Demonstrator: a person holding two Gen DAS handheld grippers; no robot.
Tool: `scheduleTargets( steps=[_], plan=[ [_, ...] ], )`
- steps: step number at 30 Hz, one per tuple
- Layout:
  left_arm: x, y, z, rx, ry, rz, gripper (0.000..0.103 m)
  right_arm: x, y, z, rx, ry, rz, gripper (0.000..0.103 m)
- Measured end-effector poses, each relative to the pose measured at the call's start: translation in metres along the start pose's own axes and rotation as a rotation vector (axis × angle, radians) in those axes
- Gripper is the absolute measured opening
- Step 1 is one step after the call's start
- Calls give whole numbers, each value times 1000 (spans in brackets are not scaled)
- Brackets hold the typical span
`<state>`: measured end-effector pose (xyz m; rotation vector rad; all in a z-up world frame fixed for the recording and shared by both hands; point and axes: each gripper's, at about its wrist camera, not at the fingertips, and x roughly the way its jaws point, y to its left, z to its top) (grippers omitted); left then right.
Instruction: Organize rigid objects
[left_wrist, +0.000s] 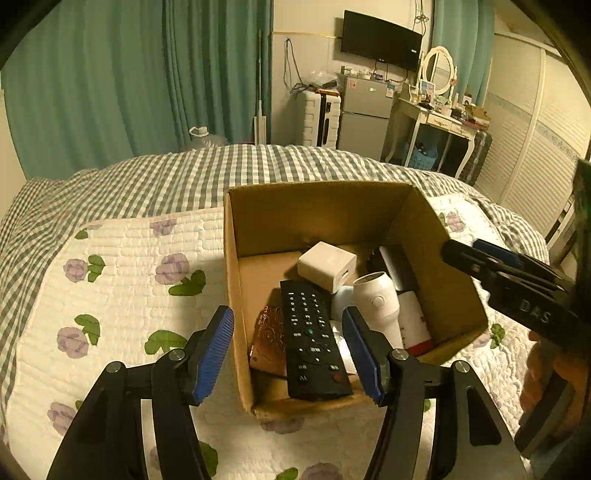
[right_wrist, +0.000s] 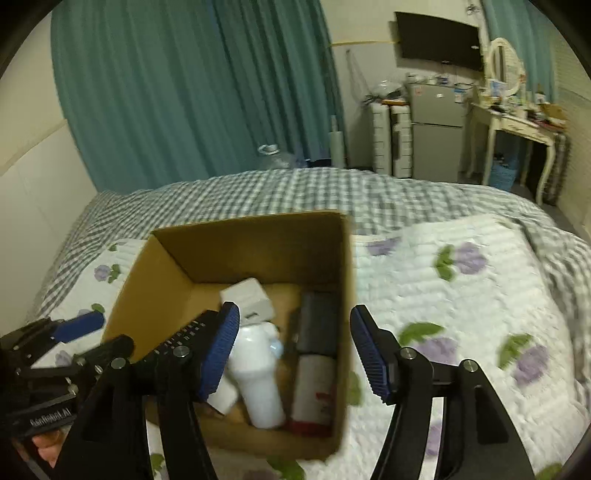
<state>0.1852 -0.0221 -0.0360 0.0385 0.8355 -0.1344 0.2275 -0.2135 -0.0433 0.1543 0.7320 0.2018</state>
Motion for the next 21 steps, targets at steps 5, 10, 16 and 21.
scheduleTargets(
  steps=[5,10,16,21],
  plan=[
    [-40,-8,2,8,-61,-3,66,-46,-10,-7,34,-31,-30,63],
    [-102,-14,7,8,-170,-8,71,-108,-8,-5,22,-84,-73,65],
    [-173,-23,-2,17,-296,-3,73,-198,17,0,-44,-175,-102,77],
    [-221,-27,-18,32,-406,33,76,-258,45,-11,-113,-268,-132,83]
  ],
)
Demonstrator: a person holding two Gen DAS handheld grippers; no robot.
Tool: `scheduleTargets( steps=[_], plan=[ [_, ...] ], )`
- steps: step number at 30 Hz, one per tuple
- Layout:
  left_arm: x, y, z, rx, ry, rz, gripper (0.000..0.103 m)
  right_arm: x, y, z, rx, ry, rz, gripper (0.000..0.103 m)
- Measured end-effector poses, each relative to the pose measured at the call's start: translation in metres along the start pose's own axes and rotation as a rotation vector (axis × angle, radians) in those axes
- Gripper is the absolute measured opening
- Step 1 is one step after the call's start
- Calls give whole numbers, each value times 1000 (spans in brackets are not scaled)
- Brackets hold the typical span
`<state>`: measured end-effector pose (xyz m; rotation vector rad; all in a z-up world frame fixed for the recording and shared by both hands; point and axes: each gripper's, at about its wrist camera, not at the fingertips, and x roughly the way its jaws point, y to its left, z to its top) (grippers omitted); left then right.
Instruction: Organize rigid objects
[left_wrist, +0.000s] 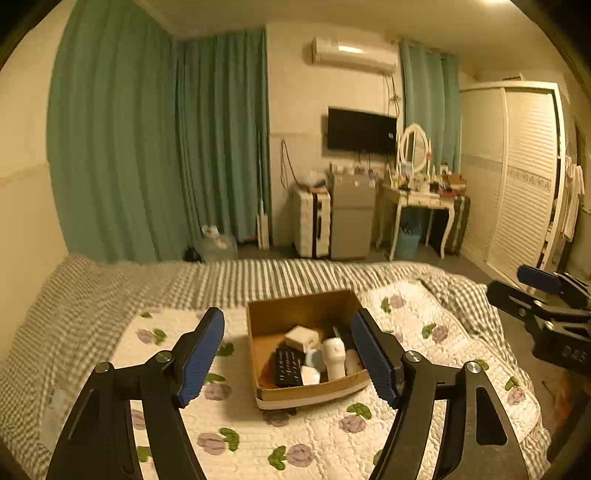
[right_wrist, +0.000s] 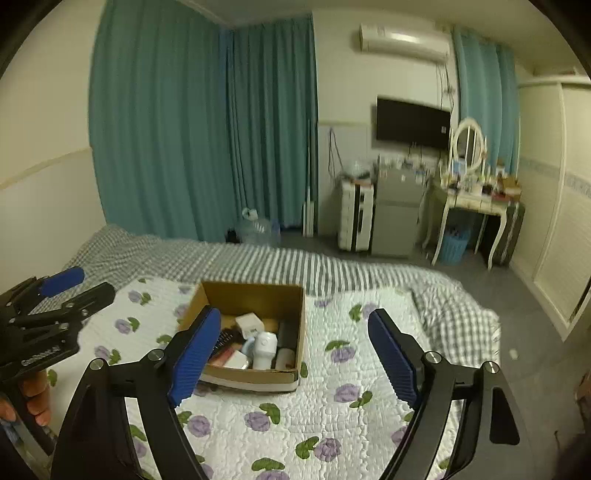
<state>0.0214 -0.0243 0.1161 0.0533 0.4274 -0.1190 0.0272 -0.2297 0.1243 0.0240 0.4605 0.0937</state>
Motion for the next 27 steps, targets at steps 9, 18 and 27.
scheduleTargets(
  steps=[9,18,27],
  plan=[
    [-20,10,-45,-42,-43,77,79,-39,23,-36,13,-106,11,103],
    [22,7,-93,-16,68,84,79,10,26,-86,33,-62,-17,103],
    [32,6,-119,8,61,70,79,54,22,-119,42,31,-26,103]
  ],
)
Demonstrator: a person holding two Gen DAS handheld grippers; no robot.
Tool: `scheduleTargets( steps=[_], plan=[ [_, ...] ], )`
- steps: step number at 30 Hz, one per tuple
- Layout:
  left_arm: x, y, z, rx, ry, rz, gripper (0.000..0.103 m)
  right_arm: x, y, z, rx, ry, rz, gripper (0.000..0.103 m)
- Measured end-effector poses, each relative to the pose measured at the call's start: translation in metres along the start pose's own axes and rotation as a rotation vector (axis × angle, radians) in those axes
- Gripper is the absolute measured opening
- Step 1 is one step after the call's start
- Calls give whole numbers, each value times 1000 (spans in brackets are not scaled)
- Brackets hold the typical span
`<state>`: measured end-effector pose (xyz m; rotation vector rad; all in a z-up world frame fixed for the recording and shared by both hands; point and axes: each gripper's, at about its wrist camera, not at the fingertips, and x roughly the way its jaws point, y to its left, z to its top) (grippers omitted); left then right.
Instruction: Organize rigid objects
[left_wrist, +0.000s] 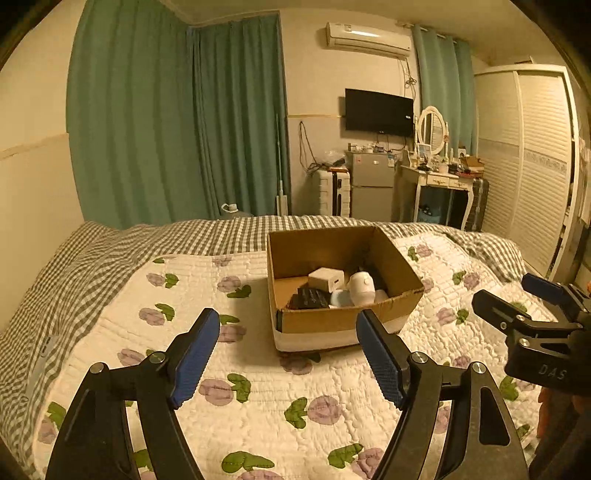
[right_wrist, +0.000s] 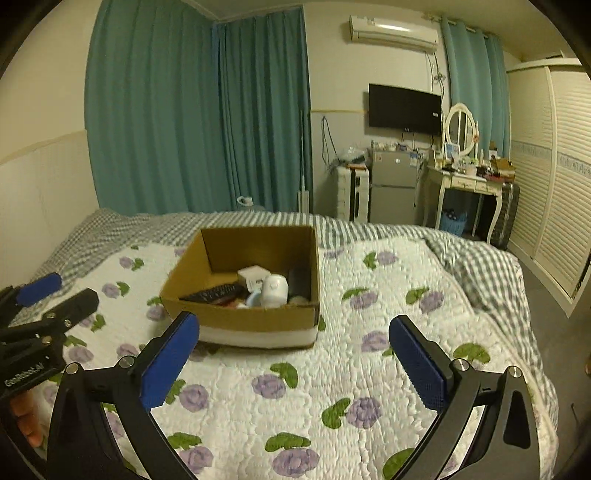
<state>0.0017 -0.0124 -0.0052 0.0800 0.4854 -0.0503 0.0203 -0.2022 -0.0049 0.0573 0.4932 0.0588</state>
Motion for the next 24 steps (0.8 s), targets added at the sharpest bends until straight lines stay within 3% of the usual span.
scheduleTargets(
  steps=[7,24],
  plan=[
    [9,3,-10,-1,27,1,79,14,0,-11,7,44,-7,103],
    [3,0,-7,11,32,-22,79,8,5,-10,-10,45,-27,103]
  ],
)
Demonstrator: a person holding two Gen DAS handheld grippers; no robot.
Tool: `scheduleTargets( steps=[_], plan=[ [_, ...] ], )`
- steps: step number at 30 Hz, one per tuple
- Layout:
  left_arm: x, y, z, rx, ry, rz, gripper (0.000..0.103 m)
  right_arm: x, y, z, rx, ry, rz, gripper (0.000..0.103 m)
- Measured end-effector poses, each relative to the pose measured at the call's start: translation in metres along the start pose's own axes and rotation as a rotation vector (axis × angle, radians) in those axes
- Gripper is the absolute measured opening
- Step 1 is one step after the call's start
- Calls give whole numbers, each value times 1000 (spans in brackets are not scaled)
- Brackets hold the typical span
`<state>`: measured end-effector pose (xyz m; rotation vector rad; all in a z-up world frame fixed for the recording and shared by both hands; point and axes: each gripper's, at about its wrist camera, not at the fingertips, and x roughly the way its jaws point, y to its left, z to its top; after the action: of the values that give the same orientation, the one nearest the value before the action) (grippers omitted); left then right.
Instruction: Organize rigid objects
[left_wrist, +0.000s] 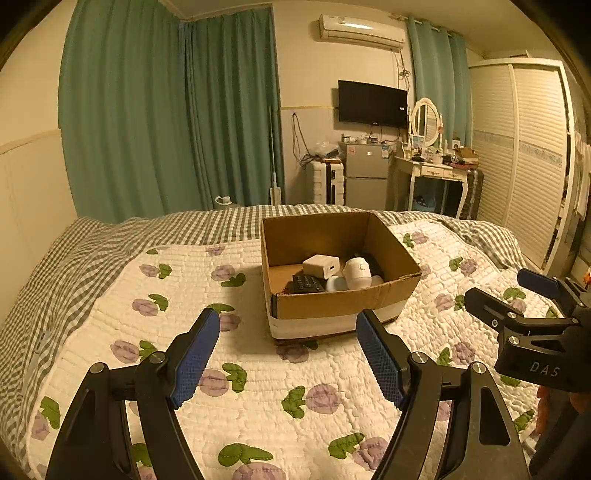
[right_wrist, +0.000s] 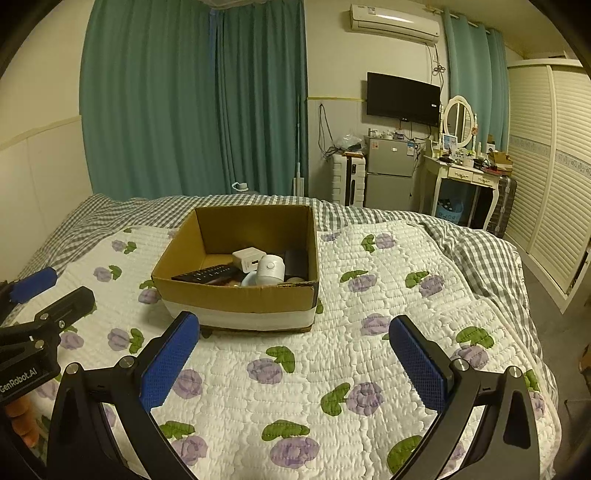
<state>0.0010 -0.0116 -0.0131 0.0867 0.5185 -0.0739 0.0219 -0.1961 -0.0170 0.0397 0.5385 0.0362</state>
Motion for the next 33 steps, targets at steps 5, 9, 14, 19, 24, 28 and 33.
scheduleTargets(
  steps=[5,9,14,19,24,28,33],
  plan=[
    [1,0,0,0,5,-5,79,0,0,0,0,1,0,103],
    [1,1,0,-3,5,-4,79,1,1,-1,0,8,-2,103],
    [2,3,0,-8,5,-1,79,1,2,0,-2,12,3,103],
    [1,3,0,-9,2,-3,79,3,4,1,-7,10,4,103],
    [1,4,1,-9,2,-2,79,3,5,1,-7,9,1,103],
    [1,4,1,-9,1,0,79,3,5,2,-10,7,2,103],
    [1,4,1,-8,0,-1,79,3,5,2,-8,8,3,103]
  ],
)
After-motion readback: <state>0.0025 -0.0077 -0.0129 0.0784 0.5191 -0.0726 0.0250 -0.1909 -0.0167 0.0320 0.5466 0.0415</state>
